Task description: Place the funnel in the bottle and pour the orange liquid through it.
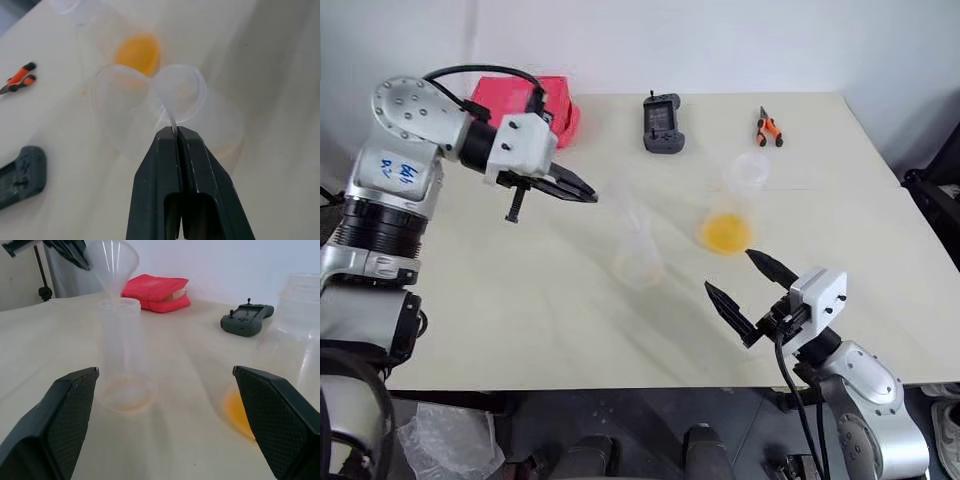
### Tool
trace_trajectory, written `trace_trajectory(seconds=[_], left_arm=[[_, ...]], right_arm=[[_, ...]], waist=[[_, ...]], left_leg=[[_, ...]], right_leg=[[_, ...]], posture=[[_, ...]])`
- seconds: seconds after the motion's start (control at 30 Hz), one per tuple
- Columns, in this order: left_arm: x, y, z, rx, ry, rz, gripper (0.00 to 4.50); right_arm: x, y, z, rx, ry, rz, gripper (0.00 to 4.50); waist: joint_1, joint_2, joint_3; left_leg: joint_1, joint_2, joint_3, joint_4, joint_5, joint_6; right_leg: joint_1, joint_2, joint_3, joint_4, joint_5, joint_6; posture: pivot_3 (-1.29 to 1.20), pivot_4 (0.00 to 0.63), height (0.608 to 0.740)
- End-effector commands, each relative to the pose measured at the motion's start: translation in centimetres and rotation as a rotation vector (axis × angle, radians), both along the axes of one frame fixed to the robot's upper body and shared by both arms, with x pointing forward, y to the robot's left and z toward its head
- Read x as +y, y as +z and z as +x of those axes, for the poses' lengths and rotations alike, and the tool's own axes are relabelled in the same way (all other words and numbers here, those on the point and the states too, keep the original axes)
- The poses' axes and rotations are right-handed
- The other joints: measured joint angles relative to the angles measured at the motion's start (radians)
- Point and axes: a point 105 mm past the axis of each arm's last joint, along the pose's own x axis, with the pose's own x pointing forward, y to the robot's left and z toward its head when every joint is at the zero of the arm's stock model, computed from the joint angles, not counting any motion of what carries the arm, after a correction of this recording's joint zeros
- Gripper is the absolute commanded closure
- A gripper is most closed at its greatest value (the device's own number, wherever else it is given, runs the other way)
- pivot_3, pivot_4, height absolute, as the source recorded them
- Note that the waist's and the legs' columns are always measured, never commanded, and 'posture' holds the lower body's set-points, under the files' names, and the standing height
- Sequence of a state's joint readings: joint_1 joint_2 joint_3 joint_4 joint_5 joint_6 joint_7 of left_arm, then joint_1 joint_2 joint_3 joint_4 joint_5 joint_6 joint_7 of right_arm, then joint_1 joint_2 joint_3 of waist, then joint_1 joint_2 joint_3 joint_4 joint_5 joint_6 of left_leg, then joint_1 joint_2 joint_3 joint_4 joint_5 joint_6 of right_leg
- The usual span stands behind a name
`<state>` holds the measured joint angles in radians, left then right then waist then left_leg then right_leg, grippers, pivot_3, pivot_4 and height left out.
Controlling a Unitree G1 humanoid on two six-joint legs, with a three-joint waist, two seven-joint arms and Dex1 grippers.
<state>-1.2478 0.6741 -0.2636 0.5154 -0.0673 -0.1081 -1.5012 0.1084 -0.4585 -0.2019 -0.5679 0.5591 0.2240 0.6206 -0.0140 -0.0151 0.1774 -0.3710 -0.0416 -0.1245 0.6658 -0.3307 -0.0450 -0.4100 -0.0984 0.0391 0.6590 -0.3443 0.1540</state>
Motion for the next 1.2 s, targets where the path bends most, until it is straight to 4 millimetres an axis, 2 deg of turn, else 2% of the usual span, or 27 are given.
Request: trace_trajectory(seconds=[0.03,0.1,0.33,0.43,0.47,0.5,0.57,0.7,0.8,0.83,0.93,1.0,1.1,1.2], left_arm=[[-0.7,0.5,-1.1,0.0,-0.076,0.043,4.07],[-0.9,0.6,-1.1,-0.005,-0.08,0.036,3.63],[-1.1,1.4,-1.4,0.057,-0.073,-0.105,1.37],[-0.6,2.5,-2.1,0.171,-0.062,-0.319,0.45],[0.4,2.3,-2.1,0.211,-0.025,-0.417,0.15],[1.2,2.0,-2.1,0.235,0.004,-0.479,0.03],[3.8,0.7,-1.6,0.277,0.137,-0.632,0.03],[7.0,-0.9,-1.5,0.309,0.314,-0.818,0.03],[9.2,-2.9,-2.3,0.3,0.446,-0.888,0.03],[9.4,-3.2,-2.5,0.299,0.465,-0.894,0.03],[9.6,-5.4,-4.1,0.346,0.521,-0.912,0.03],[9.0,-5.6,-4.5,0.358,0.521,-0.909,0.03],[8.4,-6.0,-4.8,0.368,0.519,-0.914,0.03],[7.9,-6.2,-5.0,0.384,0.512,-0.92,0.03]], right_arm=[[0.3,0.9,-0.3,-0.038,0.01,0.001,0.0],[0.4,0.9,-0.2,-0.038,0.011,0.001,0.0],[0.6,0.8,0.0,-0.039,0.016,0.004,0.0],[0.3,0.8,0.3,-0.044,0.003,0.007,0.0],[-0.4,0.9,0.6,-0.048,-0.041,0.017,0.0],[-1.0,1.0,0.9,-0.051,-0.073,0.026,0.0],[-2.4,0.9,1.4,-0.051,-0.137,0.031,0.0],[-3.7,0.4,2.0,-0.037,-0.192,0.004,0.0],[-4.7,0.7,3.2,-0.026,-0.246,0.006,0.0],[-4.9,0.9,3.5,-0.024,-0.257,0.015,0.0],[-4.9,2.7,6.9,0.005,-0.315,0.04,0.0],[-4.8,3.7,8.3,0.013,-0.324,0.06,0.0],[-4.2,4.1,10.0,0.055,-0.322,0.04,0.0],[-3.4,5.1,11.2,0.073,-0.292,0.075,0.0]], waist=[[-0.001,0.0,0.0],[-0.002,0.0,0.0],[-0.011,0.0,0.0],[-0.015,0.0,0.0],[-0.018,0.001,0.0],[-0.02,0.001,-0.001],[-0.027,0.003,-0.001],[-0.018,0.002,-0.001],[-0.013,0.002,-0.001],[-0.013,0.002,-0.001],[-0.015,0.002,-0.001],[-0.012,0.002,-0.001],[-0.003,0.003,-0.001],[-0.003,0.003,-0.001]], left_leg=[[0.0,0.0,0.0,0.0,0.0,0.0],[0.0,0.0,0.0,0.0,0.0,0.0],[0.0,0.0,0.0,0.0,0.0,0.0],[0.0,0.0,-0.001,0.0,0.0,0.0],[0.0,0.001,-0.001,-0.001,0.0,0.0],[0.001,0.001,-0.001,-0.001,0.0,0.0],[0.002,0.001,0.0,-0.002,0.0,0.0],[0.002,0.001,-0.001,-0.001,0.0,0.0],[0.001,0.002,0.0,0.0,0.0,0.0],[0.001,0.002,0.0,0.0,0.0,0.0],[0.002,0.003,0.0,0.001,0.0,0.0],[0.002,0.003,0.002,0.001,0.001,0.0],[0.002,0.003,-0.002,0.0,0.002,-0.002],[0.002,0.003,0.0,-0.001,0.002,-0.001]], right_leg=[[0.0,0.0,0.0,0.0,0.0,0.0],[0.0,0.0,0.0,0.0,0.0,0.0],[0.0,0.0,0.0,0.001,0.0,0.0],[0.0,0.0,0.0,0.001,0.0,0.0],[0.0,0.0,0.0,0.001,0.0,0.0],[0.0,0.0,0.0,0.002,0.0,0.0],[-0.001,0.0,0.002,0.002,0.0,0.0],[-0.002,0.0,0.003,0.003,0.0,0.0],[-0.001,-0.002,0.003,0.001,0.0,0.0],[-0.002,-0.003,0.003,0.0,0.0,0.0],[-0.002,-0.003,0.004,0.001,0.0,0.0],[-0.002,-0.003,0.004,0.0,0.0,-0.001],[-0.002,-0.002,0.001,0.0,0.001,-0.002],[-0.002,-0.003,0.003,0.0,0.001,-0.002]], posture=[[0.0,0.15,0.74],[0.0,0.15,0.74],[0.0,0.15,0.74],[0.0,0.15,0.74],[0.0,0.15,0.74],[0.0,0.15,0.74],[0.0,0.15,0.74],[0.0,0.15,0.74],[0.0,0.15,0.74],[0.0,0.15,0.74],[0.0,0.15,0.74],[0.0,0.15,0.74],[0.0,0.15,0.74],[0.0,0.15,0.74]])
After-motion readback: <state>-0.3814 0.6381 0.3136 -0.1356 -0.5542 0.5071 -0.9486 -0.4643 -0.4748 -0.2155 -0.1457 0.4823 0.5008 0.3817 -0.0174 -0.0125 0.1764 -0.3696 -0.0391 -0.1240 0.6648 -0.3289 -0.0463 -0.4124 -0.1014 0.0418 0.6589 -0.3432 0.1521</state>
